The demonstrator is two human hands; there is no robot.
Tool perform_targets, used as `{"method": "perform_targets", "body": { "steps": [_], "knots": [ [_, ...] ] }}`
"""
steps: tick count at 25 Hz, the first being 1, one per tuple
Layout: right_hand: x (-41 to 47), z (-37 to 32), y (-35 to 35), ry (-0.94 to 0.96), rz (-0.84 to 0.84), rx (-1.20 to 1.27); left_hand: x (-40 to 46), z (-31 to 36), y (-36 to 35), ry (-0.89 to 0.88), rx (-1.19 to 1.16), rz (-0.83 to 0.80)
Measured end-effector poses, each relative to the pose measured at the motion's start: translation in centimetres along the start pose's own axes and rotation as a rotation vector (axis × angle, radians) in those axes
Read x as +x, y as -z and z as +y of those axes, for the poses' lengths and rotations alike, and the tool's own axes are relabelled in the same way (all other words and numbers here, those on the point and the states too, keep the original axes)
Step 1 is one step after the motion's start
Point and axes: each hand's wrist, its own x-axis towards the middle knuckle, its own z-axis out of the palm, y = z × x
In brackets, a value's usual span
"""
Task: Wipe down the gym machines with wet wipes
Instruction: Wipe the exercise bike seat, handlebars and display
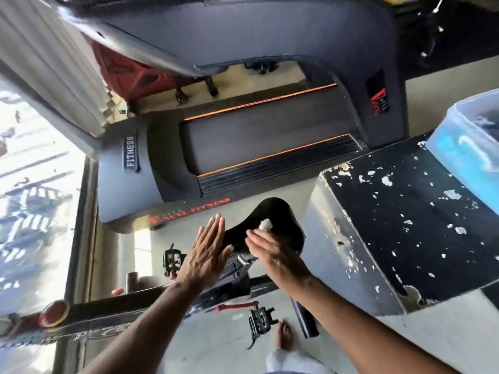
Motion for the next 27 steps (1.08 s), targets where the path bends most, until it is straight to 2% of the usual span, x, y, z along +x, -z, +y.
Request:
{"method": "perform_targets", "body": {
  "steps": [3, 6, 8, 11, 14, 16, 18, 21, 24, 27],
  "knots": [
    [4.0, -2.3, -2.1, 0.029, -0.047, 0.112, -3.5, -0.2, -0.4, 0.007, 0.015, 0.003],
    [4.4, 1.3, -0.6, -0.002, -0.020, -0.024, -6.0, 0.0, 0.3, 0.002, 0.014, -0.058],
    [5.3, 4.2, 2.3, -0.135, -0.005, -0.115, -7.5, 0.5, 0.7, 0.002, 0.037, -0.086],
    [6.6, 4.9, 5.0, -0.344, -0.160, -0.218, -10.3, 2.4, 0.6, 0.028, 0.028, -0.135],
    [4.1, 4.0, 5.4, -0.491, -0.090, -0.270, -13.2, 2.6, 1.0, 0.061, 0.012, -0.106],
    [0.9, 3.2, 5.4, -0.443, -0.044, -0.273, -14.3, 2.1, 1.9, 0.076, -0.005, -0.074],
    [-1.2, 1.4, 5.3, -0.261, 0.006, -0.192, -15.4, 1.8, 3.3, 0.084, -0.037, -0.029],
    [-1.0, -4.4, 5.6, -0.051, 0.076, -0.006, -18.3, 0.6, 6.0, 0.087, -0.094, 0.158],
    [2.1, -11.3, 6.5, -0.028, 0.131, 0.177, -23.2, -2.1, 8.4, 0.209, -0.088, 0.304],
    [3.5, -16.8, 5.9, 0.062, 0.103, 0.341, -28.0, -3.6, 9.9, 0.323, -0.083, 0.389]
  ]
}}
